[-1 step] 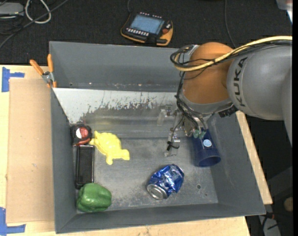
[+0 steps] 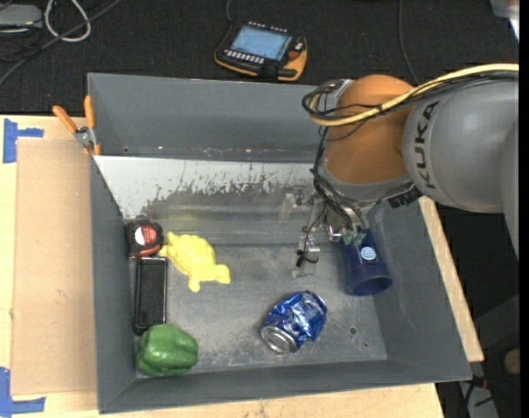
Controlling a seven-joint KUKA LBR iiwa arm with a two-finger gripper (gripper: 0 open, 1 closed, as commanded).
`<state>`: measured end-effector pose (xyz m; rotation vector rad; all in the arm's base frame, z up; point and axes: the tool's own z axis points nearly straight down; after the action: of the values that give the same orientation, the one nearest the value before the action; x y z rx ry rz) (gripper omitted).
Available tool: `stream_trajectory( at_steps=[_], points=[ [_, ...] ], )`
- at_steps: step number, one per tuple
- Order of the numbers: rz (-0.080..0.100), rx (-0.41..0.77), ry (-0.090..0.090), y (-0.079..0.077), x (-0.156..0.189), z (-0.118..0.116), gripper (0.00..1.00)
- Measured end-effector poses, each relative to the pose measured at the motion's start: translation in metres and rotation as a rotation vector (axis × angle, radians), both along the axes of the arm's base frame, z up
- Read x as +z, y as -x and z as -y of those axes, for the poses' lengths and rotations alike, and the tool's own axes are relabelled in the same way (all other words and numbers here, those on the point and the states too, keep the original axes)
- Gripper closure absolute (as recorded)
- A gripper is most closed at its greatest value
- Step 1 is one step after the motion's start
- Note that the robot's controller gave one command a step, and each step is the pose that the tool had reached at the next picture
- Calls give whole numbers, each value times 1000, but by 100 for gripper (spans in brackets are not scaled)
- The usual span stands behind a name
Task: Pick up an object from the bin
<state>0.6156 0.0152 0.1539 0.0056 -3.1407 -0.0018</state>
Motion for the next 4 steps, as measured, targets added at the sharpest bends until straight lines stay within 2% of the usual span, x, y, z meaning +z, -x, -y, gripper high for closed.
stream_trajectory(
  at_steps=[1, 2, 3, 4],
  points=[
    [7, 0, -1, 18, 62, 1, 0],
    [-3, 21, 0, 22, 86, 3, 0],
    [-8, -51, 2, 54, 56, 78, 0],
    [-7, 25, -4, 118, 40, 74, 0]
  ],
)
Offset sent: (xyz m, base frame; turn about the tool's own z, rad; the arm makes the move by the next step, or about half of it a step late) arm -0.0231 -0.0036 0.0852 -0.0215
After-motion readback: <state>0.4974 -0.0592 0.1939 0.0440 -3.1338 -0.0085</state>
